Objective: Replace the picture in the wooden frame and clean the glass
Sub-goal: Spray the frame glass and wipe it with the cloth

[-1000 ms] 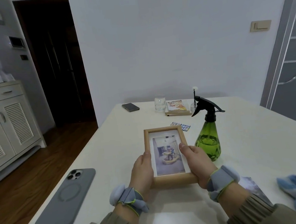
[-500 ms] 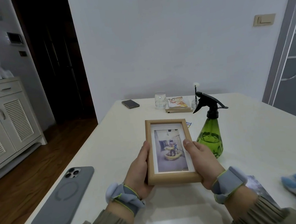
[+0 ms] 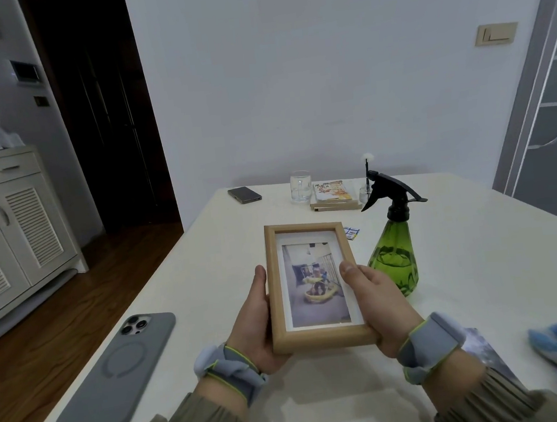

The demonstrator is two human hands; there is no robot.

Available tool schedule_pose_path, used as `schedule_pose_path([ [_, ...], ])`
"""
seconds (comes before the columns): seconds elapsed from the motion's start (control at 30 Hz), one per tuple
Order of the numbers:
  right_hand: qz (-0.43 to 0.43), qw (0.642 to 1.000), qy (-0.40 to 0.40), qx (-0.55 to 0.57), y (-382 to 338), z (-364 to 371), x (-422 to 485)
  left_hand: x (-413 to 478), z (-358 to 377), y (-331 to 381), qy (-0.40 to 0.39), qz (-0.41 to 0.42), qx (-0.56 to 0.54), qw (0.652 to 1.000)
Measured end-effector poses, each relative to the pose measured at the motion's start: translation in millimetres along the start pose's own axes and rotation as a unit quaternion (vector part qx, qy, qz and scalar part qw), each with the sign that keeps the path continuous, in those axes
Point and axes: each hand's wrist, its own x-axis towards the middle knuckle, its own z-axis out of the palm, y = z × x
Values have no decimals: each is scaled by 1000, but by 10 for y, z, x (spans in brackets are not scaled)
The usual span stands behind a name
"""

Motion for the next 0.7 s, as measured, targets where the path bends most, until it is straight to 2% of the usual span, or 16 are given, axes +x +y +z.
schedule_pose_path([
  [0.07,6,1000,-12,11,2,-17,-1,-24,5,0,-13,4,3,1000],
  [0.17,16,999,-31,27,4,-30,3,11,-56,5,10,9,4,1000],
  [0.3,8,999,-35,14,-16,-13,-32,144,-91,-9,119,42,20,992],
  [0.4,0,1000,-15,2,-32,-5,-47,87,16,-10,142,110,86,980],
  [0.57,-19,1000,24,1,-61,-26,-33,132,-106,112,232,165,152,946],
  [0.7,-24,999,34,-2,-64,-24,-31,86,-68,107,197,117,159,960],
])
